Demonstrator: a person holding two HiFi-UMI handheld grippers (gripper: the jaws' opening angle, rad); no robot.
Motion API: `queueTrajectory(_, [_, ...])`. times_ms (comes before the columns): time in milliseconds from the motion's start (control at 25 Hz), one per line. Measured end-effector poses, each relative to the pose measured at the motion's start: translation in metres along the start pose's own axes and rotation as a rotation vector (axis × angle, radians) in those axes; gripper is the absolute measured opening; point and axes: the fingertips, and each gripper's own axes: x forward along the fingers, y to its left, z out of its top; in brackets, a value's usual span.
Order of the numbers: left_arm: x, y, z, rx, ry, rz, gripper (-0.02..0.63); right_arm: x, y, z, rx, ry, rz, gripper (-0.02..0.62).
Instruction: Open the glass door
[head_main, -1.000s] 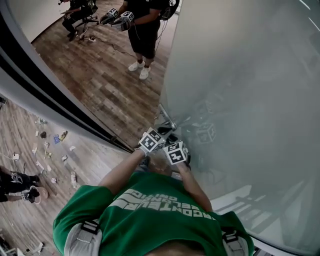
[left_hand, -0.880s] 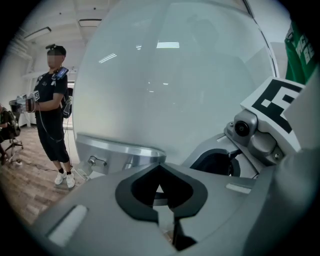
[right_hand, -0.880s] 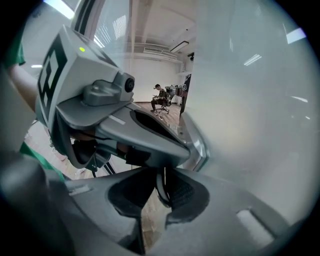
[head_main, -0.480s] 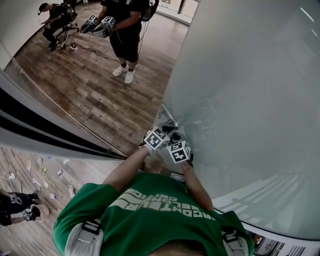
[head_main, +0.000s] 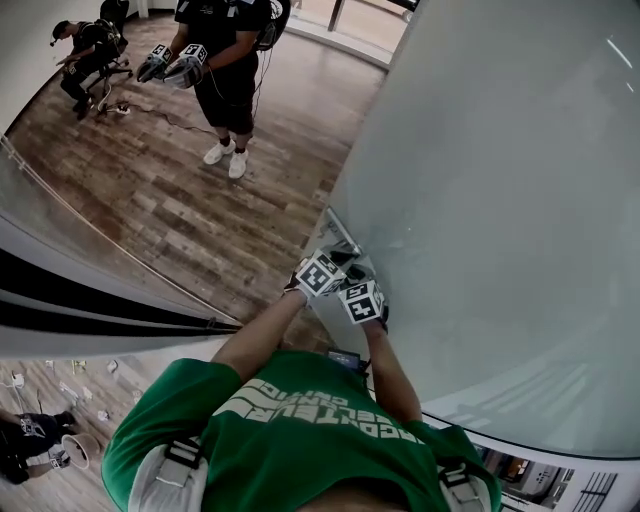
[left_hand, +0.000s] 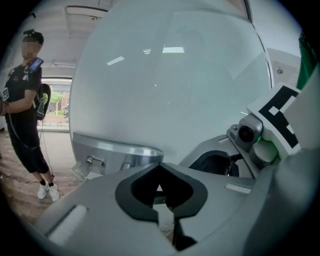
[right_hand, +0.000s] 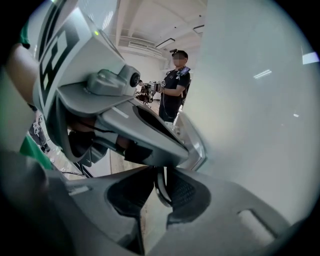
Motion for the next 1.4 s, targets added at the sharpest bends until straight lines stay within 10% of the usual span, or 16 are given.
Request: queueTrajectory(1400, [0.139,0.035,0.046,0.106,0.072,0.070,0.008,0.035,-0.130,-0.029,0.187,-0.056,-0.040,0.061])
